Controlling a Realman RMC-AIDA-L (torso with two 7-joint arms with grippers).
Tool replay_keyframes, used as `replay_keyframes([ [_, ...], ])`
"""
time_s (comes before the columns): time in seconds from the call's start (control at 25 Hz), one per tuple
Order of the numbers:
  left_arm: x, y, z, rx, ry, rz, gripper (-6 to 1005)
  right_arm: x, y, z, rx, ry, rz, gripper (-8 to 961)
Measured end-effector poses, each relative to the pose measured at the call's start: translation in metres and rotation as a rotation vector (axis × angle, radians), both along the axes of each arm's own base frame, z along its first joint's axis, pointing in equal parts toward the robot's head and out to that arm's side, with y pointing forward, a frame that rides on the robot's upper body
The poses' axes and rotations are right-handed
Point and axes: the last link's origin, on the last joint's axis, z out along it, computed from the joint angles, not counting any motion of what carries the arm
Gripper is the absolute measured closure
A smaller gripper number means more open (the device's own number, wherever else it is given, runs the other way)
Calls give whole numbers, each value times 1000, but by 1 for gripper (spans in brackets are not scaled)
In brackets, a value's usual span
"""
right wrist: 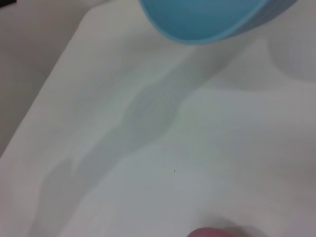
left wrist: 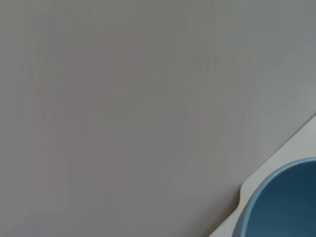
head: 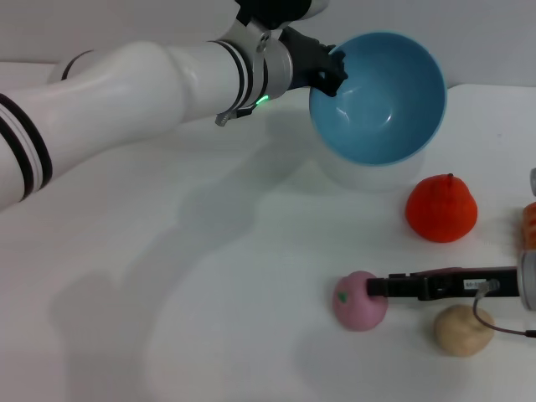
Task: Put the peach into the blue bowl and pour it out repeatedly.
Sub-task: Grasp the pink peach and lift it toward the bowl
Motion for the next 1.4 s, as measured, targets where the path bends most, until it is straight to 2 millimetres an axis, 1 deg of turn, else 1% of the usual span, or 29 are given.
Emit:
replay_keyframes([
  [0.2, -3, -1, -1, -2, 1, 8, 1000, -2, 1, -7, 8, 11, -26, 318],
  [0.4, -5, -2, -2, -5, 1, 11, 1000, -2, 2, -6, 18, 18, -29, 319],
  [0.6, -5, -4, -4, -12, 8, 7, 1000, -4, 4, -7, 17, 11, -14, 459],
  [0.72, -5, -4, -3, -10, 7, 6, 1000, -5, 5, -6, 22, 14, -12, 694],
  [0.96, -7, -4, -3, -8, 7, 12, 999, -9, 9, -4, 49, 36, 15, 910],
  [1.12, -9, -5, -3, -14, 11, 17, 999, -14, 11, -2, 73, 64, 44, 913],
  [1.2, -11, -6, -4, -29, 13, 25, 999, -18, 12, 3, 80, 90, 69, 914],
  [1.28, -10, -7, -4, -73, 18, 43, 999, -23, 14, 13, 98, 134, 87, 916],
  [1.4, -10, -8, 1, -152, 20, 85, 999, -30, 14, 40, 154, 216, 133, 916],
])
